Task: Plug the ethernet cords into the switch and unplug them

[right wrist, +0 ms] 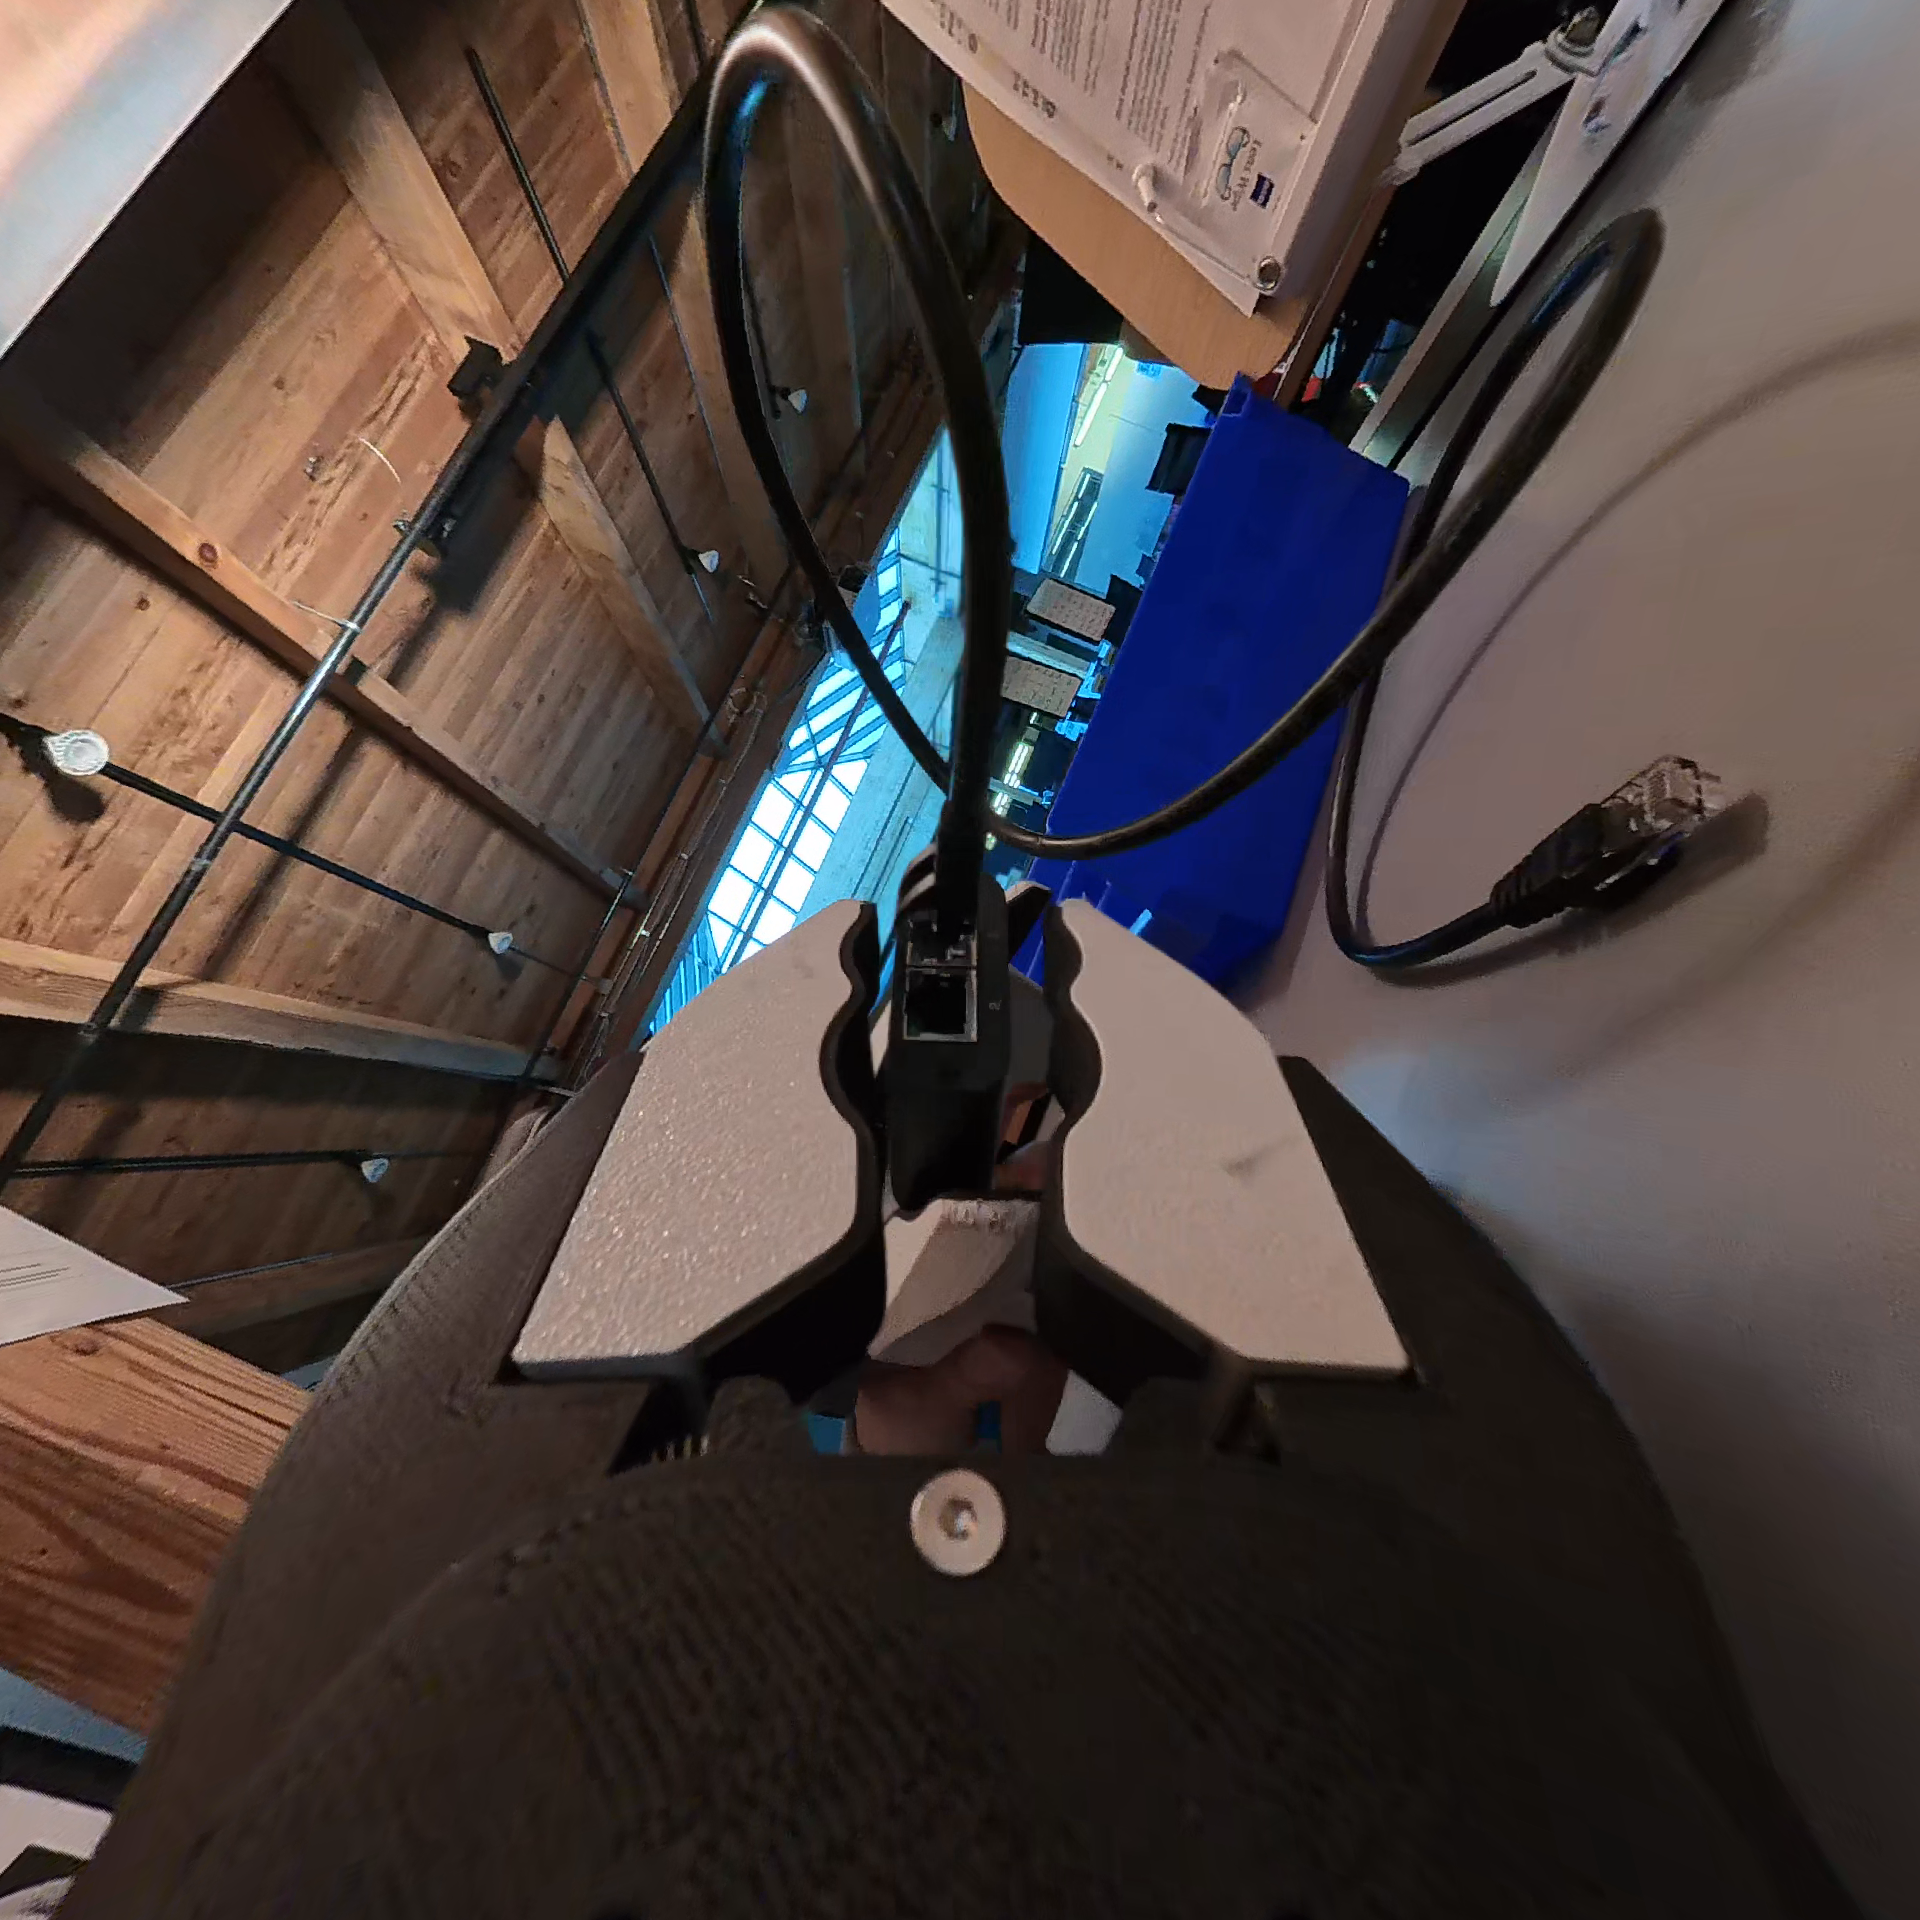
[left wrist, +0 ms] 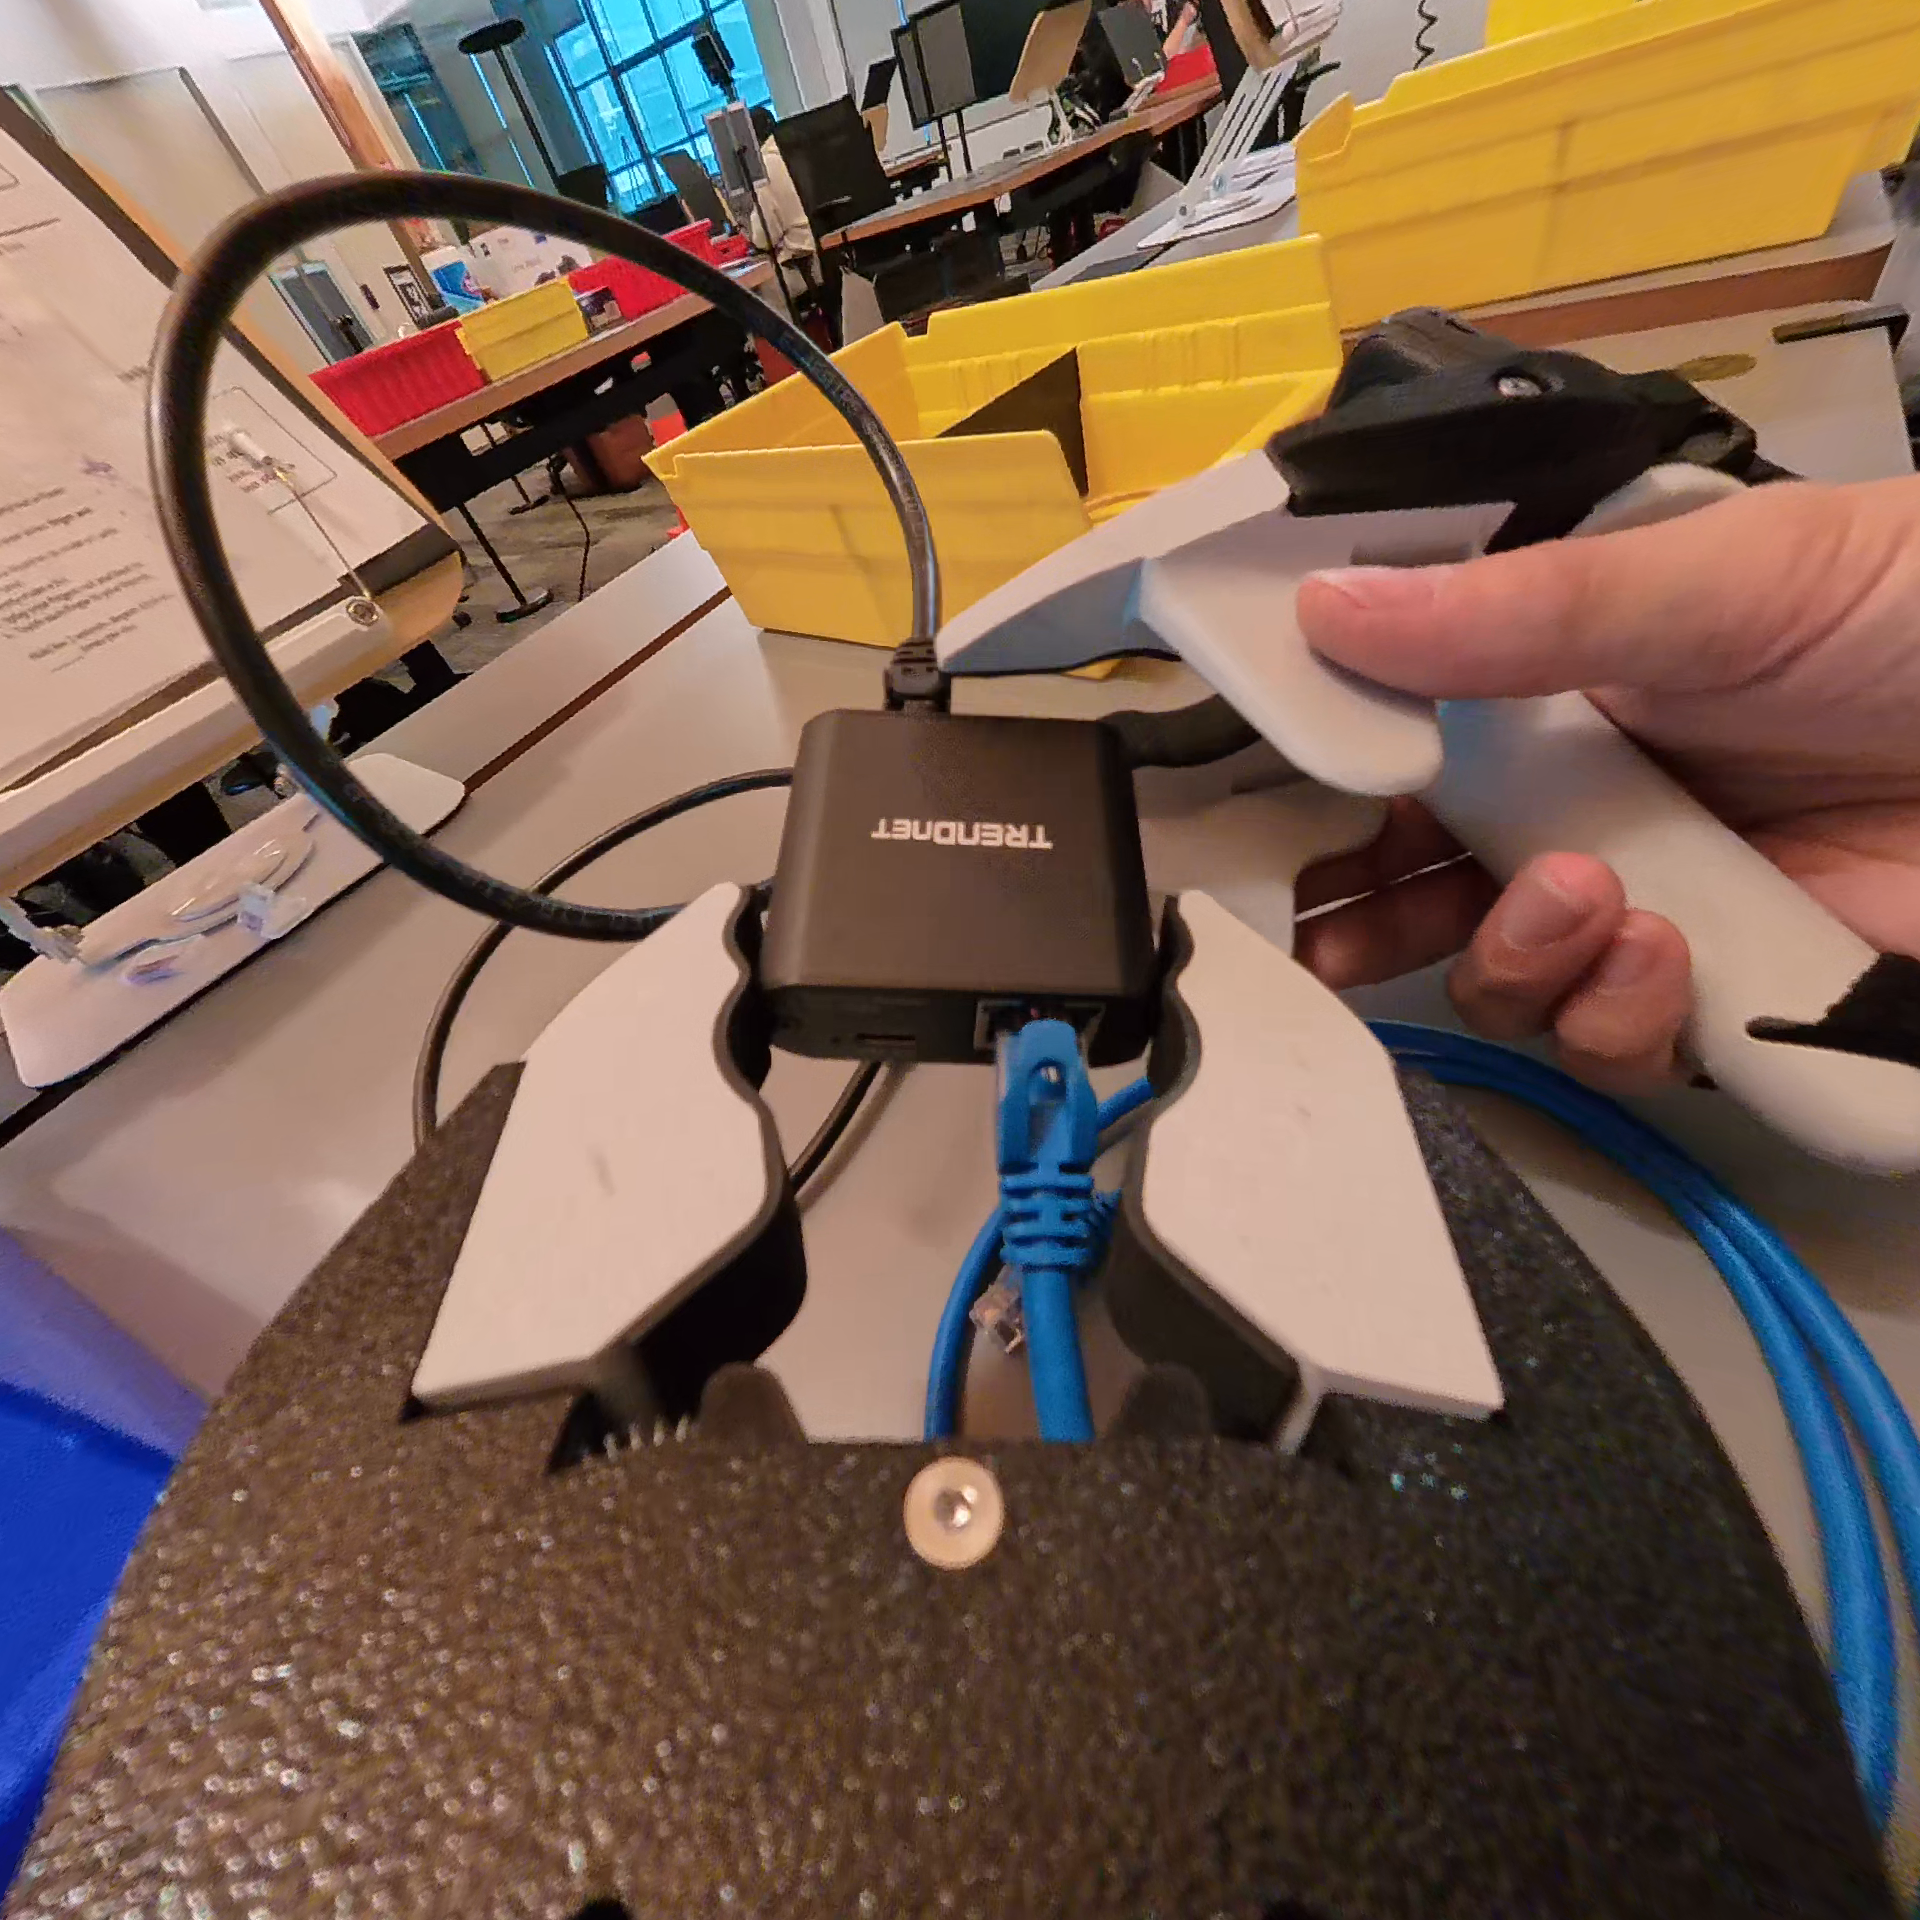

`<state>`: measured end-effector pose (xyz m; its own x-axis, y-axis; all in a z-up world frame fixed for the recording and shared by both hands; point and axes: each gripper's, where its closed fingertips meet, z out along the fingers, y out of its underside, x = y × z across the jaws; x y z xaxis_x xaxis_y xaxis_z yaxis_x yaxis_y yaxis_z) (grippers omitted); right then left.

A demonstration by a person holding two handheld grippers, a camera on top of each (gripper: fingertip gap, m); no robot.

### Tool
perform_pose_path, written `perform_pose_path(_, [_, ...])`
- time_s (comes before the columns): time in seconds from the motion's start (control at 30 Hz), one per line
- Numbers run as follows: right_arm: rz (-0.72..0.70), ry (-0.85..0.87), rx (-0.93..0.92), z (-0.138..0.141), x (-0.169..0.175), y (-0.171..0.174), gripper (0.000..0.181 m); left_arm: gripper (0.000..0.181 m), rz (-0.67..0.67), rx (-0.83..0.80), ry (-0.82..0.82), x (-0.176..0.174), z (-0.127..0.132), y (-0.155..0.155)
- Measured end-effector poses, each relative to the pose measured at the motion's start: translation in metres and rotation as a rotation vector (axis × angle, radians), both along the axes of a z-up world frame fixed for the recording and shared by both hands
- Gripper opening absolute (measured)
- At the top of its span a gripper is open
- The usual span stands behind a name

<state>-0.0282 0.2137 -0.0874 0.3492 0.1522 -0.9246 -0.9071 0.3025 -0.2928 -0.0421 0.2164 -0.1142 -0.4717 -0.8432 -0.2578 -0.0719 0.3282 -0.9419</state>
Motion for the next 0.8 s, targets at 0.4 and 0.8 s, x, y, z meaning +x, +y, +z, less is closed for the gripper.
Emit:
perform_pose_path(0.4, [-0.03, 0.01, 0.004, -0.0014, 0.0006, -0.0004, 0.016, 0.071, 0.0, 0.025, 0.015, 0.0018, -0.0046, -0.0069])
perform_pose_path(0.8, [-0.077, 0.046, -0.009, -0.006, 0.0067, -0.0019, 0.016, 0.071, 0.048, 0.025, 0.033, 0.0064, -0.0069, -0.0072])
